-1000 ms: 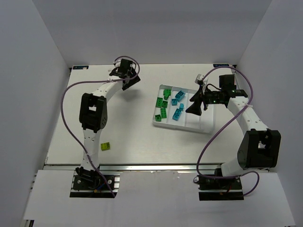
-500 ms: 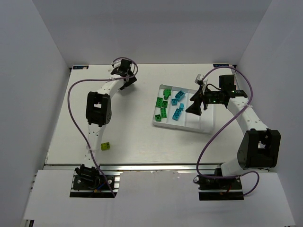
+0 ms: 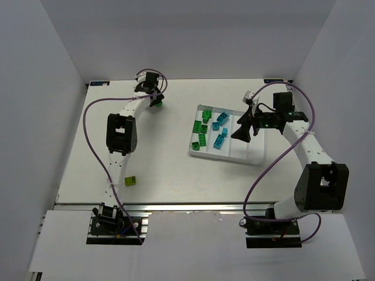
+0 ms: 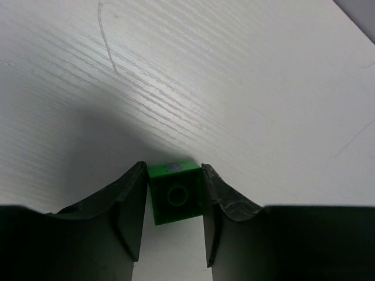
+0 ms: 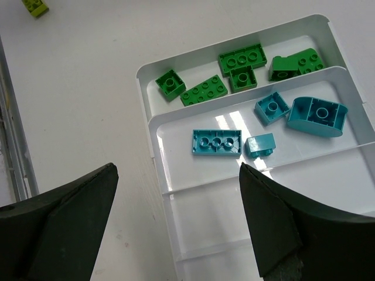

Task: Sort the legos into containers by color

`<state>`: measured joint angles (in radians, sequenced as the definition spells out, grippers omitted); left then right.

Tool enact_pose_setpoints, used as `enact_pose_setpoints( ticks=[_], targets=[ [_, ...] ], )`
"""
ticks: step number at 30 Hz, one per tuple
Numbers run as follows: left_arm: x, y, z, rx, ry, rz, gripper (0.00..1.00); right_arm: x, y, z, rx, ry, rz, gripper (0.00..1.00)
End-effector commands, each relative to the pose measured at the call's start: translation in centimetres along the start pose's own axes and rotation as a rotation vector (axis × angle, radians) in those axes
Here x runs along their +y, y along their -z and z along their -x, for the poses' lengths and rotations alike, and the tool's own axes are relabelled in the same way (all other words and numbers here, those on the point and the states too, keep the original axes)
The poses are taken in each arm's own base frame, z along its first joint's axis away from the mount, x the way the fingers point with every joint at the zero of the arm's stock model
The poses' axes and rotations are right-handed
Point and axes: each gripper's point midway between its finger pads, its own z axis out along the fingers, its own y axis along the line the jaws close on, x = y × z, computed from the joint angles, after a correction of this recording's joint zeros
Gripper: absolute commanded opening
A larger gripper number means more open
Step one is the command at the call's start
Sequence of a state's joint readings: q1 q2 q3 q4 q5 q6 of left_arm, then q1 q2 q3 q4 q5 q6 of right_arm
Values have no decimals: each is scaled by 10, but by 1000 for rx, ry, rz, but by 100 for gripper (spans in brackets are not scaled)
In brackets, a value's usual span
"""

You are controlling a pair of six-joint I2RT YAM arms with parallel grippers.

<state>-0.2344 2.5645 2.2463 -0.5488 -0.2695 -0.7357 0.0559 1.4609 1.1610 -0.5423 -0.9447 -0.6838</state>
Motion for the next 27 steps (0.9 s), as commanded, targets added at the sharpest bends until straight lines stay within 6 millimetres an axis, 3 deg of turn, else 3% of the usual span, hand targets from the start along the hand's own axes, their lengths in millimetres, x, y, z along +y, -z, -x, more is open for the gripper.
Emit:
enact_pose_setpoints(
  ticks=[1,2,3,6,7,9,10,11,12,13,14,15,17,23,25,27],
  targets=[
    [5,2,-18,72,0,-17,38,2,7,11,-28,43,-18,89],
    [2,5,-16,64,4,-32,34,2,7,11,-29,44,-19,89],
    [11,5,-28,89,-4,-20,25,3,8,11,-31,44,-18,89],
    [-8,36,-12,64,11,-129,15,5,8,11,-32,42,-15,89],
    [-11,56,-6,60,16,-162,8,5,8,11,-31,41,-16,89],
    [-33,85,0,62,34,-302,4,8,9,10,-30,40,-14,89],
    [-29,94,-21,107,28,-325,0,9,9,8,-29,36,-11,88],
    [-50,129,3,40,35,-435,0,10,9,8,-32,35,-5,88],
    [-58,146,-4,69,26,-501,0,12,8,7,-31,30,-1,86],
    [-54,153,-24,109,12,-517,0,13,8,6,-32,25,5,83],
    [-66,175,-19,96,2,-592,0,15,8,6,-38,22,12,79],
    [-71,187,-33,146,-13,-645,0,15,7,6,-40,18,19,75],
    [-75,204,-59,185,-62,-689,0,18,5,5,-42,-2,38,59],
    [-90,224,-118,244,-174,-730,0,22,7,4,-32,-27,53,15],
    [-99,225,-135,265,-214,-733,0,22,7,4,-30,-27,51,8],
    [-104,222,-147,281,-247,-720,0,23,8,3,-28,-30,48,8]
  ],
)
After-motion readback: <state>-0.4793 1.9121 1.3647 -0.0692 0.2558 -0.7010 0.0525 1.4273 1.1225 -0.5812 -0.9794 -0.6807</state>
